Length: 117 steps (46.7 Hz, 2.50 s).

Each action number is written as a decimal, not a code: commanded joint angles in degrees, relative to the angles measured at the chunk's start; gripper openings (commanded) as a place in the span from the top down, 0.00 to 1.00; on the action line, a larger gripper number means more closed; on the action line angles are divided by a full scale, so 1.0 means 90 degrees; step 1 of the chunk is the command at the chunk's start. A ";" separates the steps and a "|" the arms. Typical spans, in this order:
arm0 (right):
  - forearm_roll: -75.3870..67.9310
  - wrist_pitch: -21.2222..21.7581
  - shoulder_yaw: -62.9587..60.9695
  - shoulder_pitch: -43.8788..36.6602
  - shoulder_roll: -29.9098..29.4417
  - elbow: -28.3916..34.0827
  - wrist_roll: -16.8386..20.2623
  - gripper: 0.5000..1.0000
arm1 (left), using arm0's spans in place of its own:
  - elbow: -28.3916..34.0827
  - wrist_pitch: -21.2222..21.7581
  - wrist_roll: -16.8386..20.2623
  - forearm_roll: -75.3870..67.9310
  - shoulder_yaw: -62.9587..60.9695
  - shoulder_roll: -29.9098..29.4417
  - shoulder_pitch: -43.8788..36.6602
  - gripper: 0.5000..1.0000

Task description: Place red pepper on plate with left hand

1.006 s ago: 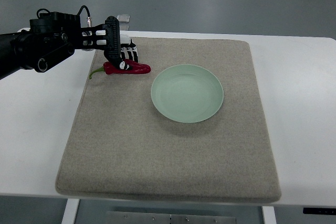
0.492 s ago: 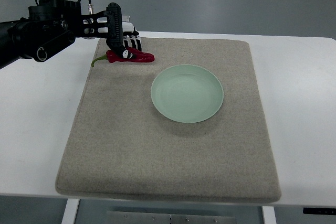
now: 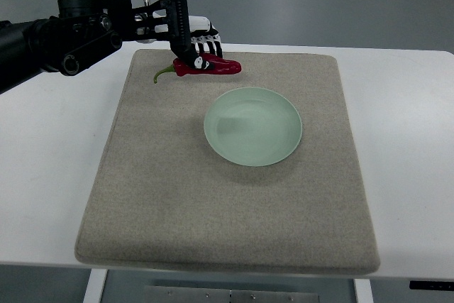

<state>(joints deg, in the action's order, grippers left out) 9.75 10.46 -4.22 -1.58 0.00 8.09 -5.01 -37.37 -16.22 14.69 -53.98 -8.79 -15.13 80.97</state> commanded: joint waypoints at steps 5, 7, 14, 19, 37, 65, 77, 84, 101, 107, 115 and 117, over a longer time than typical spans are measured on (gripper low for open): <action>0.0000 0.0000 0.0000 0.0000 0.0000 0.0000 0.0001 0.14 | -0.0555 0.0093 -0.0001 -0.0008 0.0000 0.0011 -0.0012 1.00; 0.0000 0.0000 0.0000 0.0000 0.0000 0.0000 0.0001 0.14 | -0.0643 0.0093 -0.0001 -0.0018 0.0000 0.0049 -0.0012 1.00; 0.0000 0.0000 0.0000 0.0000 0.0000 0.0000 0.0001 0.14 | -0.0721 0.0074 -0.0001 -0.0018 0.0010 0.0206 -0.0051 1.00; 0.0000 0.0000 0.0000 0.0000 0.0000 0.0000 0.0001 0.14 | -0.0809 0.0074 -0.0001 -0.0028 0.0030 0.0284 -0.0091 1.00; 0.0000 0.0000 0.0000 0.0000 0.0000 0.0000 0.0001 0.14 | -0.0819 0.0074 -0.0001 -0.0018 0.0039 0.0558 -0.0227 0.93; 0.0000 0.0000 0.0000 0.0000 0.0000 0.0000 0.0001 0.14 | -0.0819 0.0083 -0.0001 -0.0018 0.0000 0.0606 -0.0315 0.47; 0.0000 0.0000 0.0000 0.0000 0.0000 0.0000 0.0001 0.14 | -0.0410 0.0103 -0.0011 0.0021 0.0049 0.0596 -0.0296 0.43; 0.0000 0.0000 -0.0009 0.0000 0.0000 0.0000 0.0001 0.14 | 0.0440 0.0152 -0.0011 0.0031 0.0059 0.0616 -0.0286 0.41; 0.0000 0.0000 0.0000 0.0000 0.0000 0.0000 0.0001 0.14 | 0.1749 0.0279 -0.0011 0.0314 0.0078 0.0606 -0.0305 0.24; 0.0000 0.0000 0.0000 0.0000 0.0000 0.0000 0.0001 0.14 | 0.2159 0.0298 -0.0011 0.0528 0.0078 0.0606 -0.0315 0.13; 0.0000 0.0000 0.0000 0.0000 0.0000 0.0000 0.0001 0.14 | 0.2384 0.0708 -0.0011 0.1231 0.0078 0.0606 -0.0344 0.08; 0.0000 0.0000 0.0000 0.0000 0.0000 0.0000 0.0001 0.14 | 0.2384 0.0854 -0.0011 0.1436 0.0078 0.0606 -0.0403 0.08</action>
<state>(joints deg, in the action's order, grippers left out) 9.75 10.46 -4.22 -1.58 0.00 8.09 -5.01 -16.05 -10.58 14.59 -43.92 -8.07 -9.67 77.96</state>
